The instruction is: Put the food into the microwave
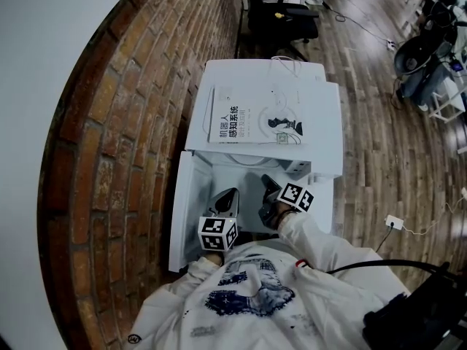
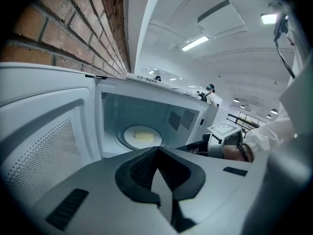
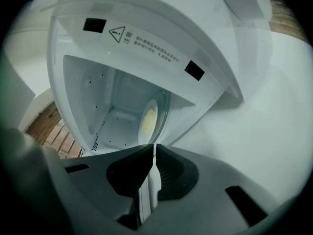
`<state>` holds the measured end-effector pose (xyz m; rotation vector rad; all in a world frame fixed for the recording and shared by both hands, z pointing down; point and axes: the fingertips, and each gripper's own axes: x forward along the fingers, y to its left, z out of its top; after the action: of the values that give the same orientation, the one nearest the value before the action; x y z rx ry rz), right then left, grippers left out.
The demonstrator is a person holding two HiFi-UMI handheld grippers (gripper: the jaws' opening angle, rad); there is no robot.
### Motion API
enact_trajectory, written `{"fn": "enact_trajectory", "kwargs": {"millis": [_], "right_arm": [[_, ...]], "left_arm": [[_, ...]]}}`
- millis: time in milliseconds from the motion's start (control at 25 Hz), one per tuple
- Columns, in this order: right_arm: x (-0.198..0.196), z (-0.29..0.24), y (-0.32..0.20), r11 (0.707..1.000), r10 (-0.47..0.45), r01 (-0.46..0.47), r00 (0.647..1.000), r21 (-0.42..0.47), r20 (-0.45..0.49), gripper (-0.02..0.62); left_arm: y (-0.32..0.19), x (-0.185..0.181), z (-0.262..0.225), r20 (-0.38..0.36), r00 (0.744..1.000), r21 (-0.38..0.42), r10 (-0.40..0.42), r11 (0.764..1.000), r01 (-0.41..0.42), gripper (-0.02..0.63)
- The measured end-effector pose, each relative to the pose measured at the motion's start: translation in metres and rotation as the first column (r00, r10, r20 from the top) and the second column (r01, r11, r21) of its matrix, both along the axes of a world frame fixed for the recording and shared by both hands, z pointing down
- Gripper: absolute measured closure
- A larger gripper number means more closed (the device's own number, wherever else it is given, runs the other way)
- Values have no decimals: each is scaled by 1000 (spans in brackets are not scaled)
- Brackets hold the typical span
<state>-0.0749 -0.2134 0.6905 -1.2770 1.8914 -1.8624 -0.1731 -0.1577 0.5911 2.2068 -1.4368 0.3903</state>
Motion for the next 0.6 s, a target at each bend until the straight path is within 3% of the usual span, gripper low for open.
{"fn": "enact_trajectory", "kwargs": {"millis": [240, 440, 600], "right_arm": [[12, -13, 27, 994, -106, 107, 993, 11, -51, 578], [26, -42, 40, 973, -181, 198, 973, 115, -146, 580], [38, -71, 47, 935, -230, 286, 939, 211, -255, 580]], "left_arm": [[8, 7, -10, 22, 1000, 28, -9, 1000, 8, 598], [18, 14, -21, 40, 999, 47, -13, 999, 11, 598], [24, 17, -33, 43, 999, 62, -34, 998, 31, 598]]}}
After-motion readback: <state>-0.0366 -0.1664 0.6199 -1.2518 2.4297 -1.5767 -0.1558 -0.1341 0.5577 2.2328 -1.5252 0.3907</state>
